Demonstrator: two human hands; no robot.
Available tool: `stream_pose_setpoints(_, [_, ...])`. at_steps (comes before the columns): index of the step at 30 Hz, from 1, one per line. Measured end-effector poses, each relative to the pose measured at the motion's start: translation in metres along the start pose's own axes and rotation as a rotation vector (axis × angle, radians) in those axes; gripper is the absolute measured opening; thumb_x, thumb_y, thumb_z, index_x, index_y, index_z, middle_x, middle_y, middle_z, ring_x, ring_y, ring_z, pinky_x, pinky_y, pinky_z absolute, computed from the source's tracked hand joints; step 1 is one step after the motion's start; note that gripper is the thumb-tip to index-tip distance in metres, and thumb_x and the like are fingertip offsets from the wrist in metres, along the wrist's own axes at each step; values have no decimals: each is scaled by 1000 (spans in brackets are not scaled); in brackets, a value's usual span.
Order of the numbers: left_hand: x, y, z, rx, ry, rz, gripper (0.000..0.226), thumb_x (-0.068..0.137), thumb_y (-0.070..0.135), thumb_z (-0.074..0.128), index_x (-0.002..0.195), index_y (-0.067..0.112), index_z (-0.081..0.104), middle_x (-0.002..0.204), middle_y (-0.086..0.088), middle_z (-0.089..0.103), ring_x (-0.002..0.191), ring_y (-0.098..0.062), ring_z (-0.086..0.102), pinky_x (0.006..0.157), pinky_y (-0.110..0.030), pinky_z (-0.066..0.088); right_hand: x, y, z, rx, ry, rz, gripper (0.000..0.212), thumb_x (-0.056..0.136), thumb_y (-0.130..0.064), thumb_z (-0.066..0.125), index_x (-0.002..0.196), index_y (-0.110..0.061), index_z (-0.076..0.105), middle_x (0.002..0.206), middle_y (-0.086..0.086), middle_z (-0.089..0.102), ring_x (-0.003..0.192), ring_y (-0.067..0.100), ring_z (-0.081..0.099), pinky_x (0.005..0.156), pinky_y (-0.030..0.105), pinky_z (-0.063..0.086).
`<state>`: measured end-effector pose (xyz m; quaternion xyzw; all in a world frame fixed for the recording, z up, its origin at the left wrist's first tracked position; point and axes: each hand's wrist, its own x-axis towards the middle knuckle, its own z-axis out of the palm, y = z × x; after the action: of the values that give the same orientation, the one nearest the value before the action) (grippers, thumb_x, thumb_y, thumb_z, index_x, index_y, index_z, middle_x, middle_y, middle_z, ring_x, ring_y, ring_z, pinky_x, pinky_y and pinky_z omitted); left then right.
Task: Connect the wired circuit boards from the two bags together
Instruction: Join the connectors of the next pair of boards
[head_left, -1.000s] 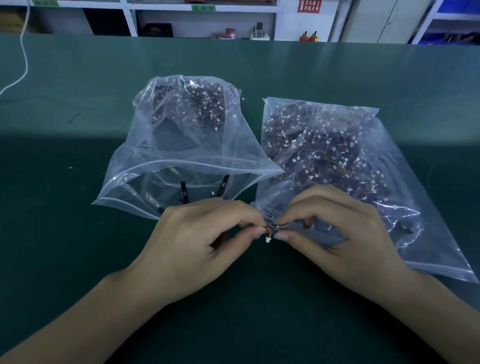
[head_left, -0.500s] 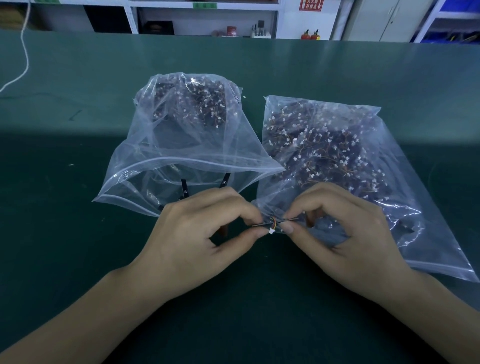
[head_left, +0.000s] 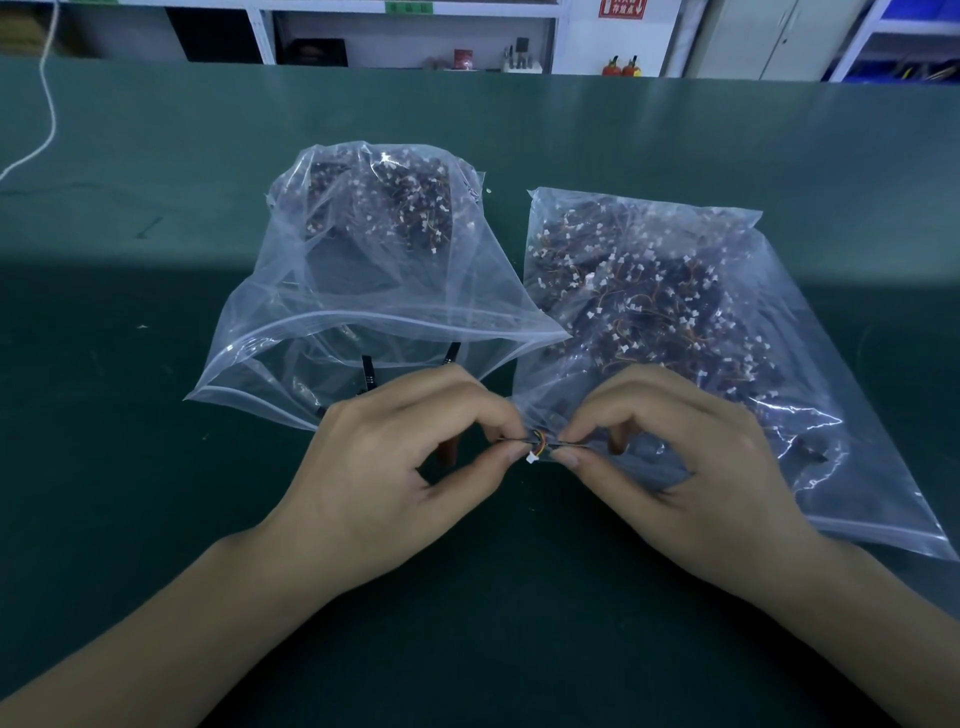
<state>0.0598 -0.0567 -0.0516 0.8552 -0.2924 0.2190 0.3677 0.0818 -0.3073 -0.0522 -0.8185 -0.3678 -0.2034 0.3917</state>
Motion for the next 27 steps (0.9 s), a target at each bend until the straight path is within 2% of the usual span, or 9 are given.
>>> stream_pose_setpoints(12, [1,1,0,17,0,17,5,100,23,75,96,20,77,92,15,65,72,-8,59,62,-24,48,0,0,1,-3,-5,3,10,96,-22,78,92,-14,75,88,-7,66,77,13,61,74,30,50])
stream_pose_setpoints(24, [0,1,0,11,-1,30,3,98,19,76,95,19,76,93,14,64,70,-12,60,59,-30,48,0,0,1,-4,-13,-7,13,97,-25,76,92,-13,75,88,-8,66,76,14,60,73,34,51])
stream_pose_setpoints(27, [0,1,1,21,-3,22,5,99,20,75,95,19,76,92,14,64,70,-10,59,61,-27,48,0,0,1,-20,-19,-7,13,97,-26,76,92,-13,74,87,-6,66,76,17,61,74,35,51])
